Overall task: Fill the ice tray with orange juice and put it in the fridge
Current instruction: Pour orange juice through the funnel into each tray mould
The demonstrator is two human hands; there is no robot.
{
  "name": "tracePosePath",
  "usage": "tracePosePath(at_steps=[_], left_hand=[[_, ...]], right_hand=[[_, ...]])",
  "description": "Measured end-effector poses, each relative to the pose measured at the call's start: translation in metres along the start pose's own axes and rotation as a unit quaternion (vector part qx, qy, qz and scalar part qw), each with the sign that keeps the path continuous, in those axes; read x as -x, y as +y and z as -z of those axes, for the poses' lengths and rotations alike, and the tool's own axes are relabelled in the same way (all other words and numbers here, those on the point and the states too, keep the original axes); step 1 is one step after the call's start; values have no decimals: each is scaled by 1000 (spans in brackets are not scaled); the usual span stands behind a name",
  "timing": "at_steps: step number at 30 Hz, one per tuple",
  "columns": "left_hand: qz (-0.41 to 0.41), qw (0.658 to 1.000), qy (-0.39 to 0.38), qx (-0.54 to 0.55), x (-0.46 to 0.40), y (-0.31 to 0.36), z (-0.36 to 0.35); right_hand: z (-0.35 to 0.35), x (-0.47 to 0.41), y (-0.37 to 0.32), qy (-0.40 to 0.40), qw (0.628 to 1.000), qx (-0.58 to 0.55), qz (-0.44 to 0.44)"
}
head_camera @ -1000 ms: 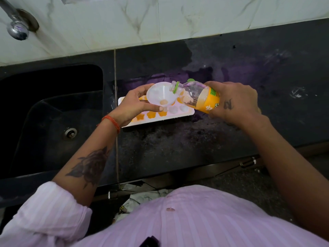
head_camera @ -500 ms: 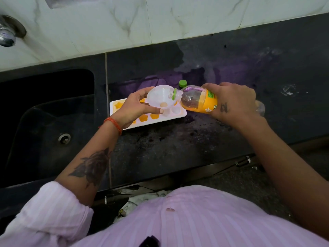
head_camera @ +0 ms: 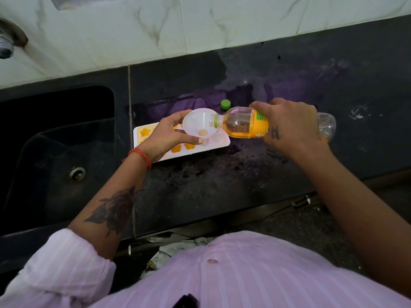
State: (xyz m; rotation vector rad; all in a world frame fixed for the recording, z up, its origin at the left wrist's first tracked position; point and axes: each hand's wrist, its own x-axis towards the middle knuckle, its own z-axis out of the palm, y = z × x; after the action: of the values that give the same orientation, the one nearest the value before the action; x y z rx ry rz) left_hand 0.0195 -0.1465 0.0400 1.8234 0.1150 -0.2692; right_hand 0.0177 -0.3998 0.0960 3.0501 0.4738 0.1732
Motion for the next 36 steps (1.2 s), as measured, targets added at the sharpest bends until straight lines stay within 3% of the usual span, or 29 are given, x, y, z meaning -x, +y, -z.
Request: tracePosePath(at_steps=[13, 25, 36], left_hand=[[5, 1000, -2, 1, -1, 1, -1], [-16, 1000, 2, 6, -2, 9, 4], [-17, 1000, -17, 3, -12, 12, -13]], right_hand=[[-1, -1, 2, 8, 1000, 2, 1], [-4, 0, 4, -14, 997, -75, -17], [-3, 3, 19, -8, 998, -52, -44]])
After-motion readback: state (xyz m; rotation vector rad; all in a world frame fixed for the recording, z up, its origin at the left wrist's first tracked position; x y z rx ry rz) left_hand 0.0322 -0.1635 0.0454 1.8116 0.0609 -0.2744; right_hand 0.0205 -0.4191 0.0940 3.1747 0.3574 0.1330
